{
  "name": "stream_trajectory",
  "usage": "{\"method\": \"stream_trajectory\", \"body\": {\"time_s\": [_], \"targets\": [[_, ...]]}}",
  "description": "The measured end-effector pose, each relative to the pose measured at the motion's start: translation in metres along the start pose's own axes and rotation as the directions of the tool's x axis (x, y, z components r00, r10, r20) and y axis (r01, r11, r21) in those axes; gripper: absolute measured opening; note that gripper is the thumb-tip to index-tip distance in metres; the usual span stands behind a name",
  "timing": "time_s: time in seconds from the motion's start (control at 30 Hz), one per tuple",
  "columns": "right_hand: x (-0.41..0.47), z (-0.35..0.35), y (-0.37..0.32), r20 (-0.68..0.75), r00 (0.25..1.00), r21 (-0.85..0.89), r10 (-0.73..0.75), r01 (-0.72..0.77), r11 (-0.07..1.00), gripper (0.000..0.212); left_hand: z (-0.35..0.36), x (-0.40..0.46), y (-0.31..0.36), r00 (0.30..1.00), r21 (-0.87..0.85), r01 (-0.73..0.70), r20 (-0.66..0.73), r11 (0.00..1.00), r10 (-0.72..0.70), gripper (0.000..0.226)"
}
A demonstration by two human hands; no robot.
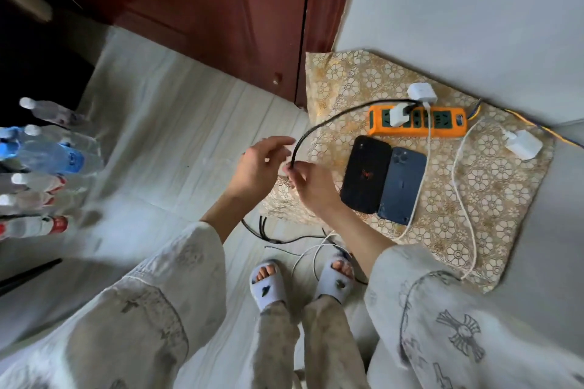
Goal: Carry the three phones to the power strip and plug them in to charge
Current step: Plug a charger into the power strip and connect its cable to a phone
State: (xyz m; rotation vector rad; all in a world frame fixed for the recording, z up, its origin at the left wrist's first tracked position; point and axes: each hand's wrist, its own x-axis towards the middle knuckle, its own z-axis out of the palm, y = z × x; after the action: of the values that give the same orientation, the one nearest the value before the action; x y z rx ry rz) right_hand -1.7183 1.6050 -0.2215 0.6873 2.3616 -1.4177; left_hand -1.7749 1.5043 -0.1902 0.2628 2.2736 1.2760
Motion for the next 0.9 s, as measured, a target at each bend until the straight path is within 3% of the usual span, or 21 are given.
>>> {"method": "stream_trajectory", "body": {"time_s": [0.07, 0.13, 0.2, 0.3, 0.37, 0.47, 0.53, 0.63, 0.73, 0.9], "targets": [[0.007, 0.003, -0.012, -0.021, 0.995, 0.289, 0.096, -0.085, 0.954, 0.020, -0.005, 0.004, -0.021, 0.998, 0.029, 0.043, -0.036, 0.999, -0.042, 0.035], [0.008, 0.002, -0.023, -0.024, 0.990, 0.442, 0.137, -0.113, 0.890, 0.016, -0.010, 0.002, -0.044, 0.993, 0.088, 0.120, 0.012, 0.989, -0.121, 0.047], [0.008, 0.000, -0.033, -0.001, 0.993, 0.511, 0.118, -0.101, 0.854, 0.016, -0.014, -0.003, -0.061, 0.979, 0.121, 0.160, 0.107, 0.980, -0.173, 0.047], [0.002, -0.004, -0.051, 0.024, 0.994, 0.612, 0.103, -0.096, 0.785, 0.018, -0.021, -0.015, -0.074, 0.975, 0.108, 0.118, 0.179, 0.987, -0.136, 0.026], [-0.006, -0.009, -0.061, 0.025, 0.995, 0.635, 0.094, -0.088, 0.768, 0.018, -0.028, -0.024, -0.076, 0.983, 0.086, 0.127, 0.119, 0.988, -0.137, 0.013], [-0.021, -0.017, -0.070, 0.044, 0.996, 0.664, 0.084, -0.092, 0.742, 0.018, -0.045, -0.038, -0.067, 0.989, 0.087, 0.147, -0.005, 0.985, -0.148, 0.012], [-0.034, -0.021, -0.073, 0.076, 0.993, 0.615, 0.089, -0.117, 0.780, 0.022, -0.057, -0.047, -0.050, 0.989, -0.074, 0.137, -0.042, 0.988, -0.140, 0.016], [-0.059, -0.021, -0.073, 0.203, 0.977, 0.335, 0.070, -0.136, 0.932, 0.034, -0.074, -0.065, -0.013, 0.983, -0.352, 0.131, -0.075, 0.927, -0.168, 0.025], [-0.085, -0.020, -0.077, 0.312, 0.949, 0.161, 0.038, -0.092, 0.983, 0.043, -0.089, -0.077, 0.026, 0.987, -0.387, 0.082, -0.098, 0.919, -0.129, 0.026], [-0.111, -0.033, -0.102, 0.296, 0.954, -0.113, -0.049, 0.086, 0.990, 0.035, -0.106, -0.088, 0.092, 0.986, -0.392, 0.071, -0.114, 0.917, -0.125, 0.020]]}}
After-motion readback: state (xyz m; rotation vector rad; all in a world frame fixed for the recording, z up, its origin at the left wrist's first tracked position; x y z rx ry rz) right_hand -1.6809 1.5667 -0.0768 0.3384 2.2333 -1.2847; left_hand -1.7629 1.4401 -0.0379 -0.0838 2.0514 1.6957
